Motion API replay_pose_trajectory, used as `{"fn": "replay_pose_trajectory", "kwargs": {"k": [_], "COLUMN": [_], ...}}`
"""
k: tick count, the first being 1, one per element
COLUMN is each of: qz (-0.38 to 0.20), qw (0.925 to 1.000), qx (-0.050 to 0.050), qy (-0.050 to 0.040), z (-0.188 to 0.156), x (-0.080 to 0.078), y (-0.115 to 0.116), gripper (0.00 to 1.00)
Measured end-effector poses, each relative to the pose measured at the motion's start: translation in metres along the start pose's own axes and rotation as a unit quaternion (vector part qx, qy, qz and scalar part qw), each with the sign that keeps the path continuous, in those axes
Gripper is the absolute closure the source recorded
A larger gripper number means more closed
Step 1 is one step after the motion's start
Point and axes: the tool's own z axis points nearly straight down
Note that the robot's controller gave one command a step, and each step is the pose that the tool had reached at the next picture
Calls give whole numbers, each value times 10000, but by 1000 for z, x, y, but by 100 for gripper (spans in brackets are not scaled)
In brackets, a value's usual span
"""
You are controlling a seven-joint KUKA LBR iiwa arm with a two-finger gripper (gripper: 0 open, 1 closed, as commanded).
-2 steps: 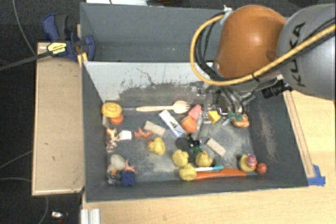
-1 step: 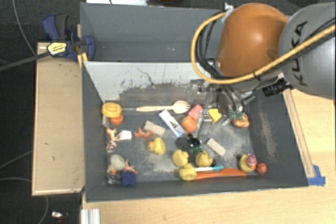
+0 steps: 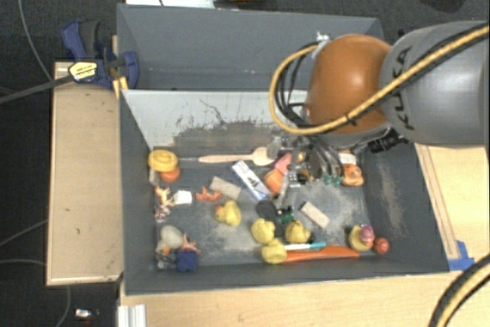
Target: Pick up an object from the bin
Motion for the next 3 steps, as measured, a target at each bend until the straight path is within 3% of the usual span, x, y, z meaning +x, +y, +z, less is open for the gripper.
{"fn": "replay_pose_trajectory", "kwargs": {"k": [1,2,3], "qz": [283,424,555], "qw": [9996,9991,9984], "qx": [-10,-11,-15], "qy": [-25,-41,-44], "z": [53,76,45], "x": [-10,-3,40], "y": [1,-8,-54], "gripper": [0,0,0]}}
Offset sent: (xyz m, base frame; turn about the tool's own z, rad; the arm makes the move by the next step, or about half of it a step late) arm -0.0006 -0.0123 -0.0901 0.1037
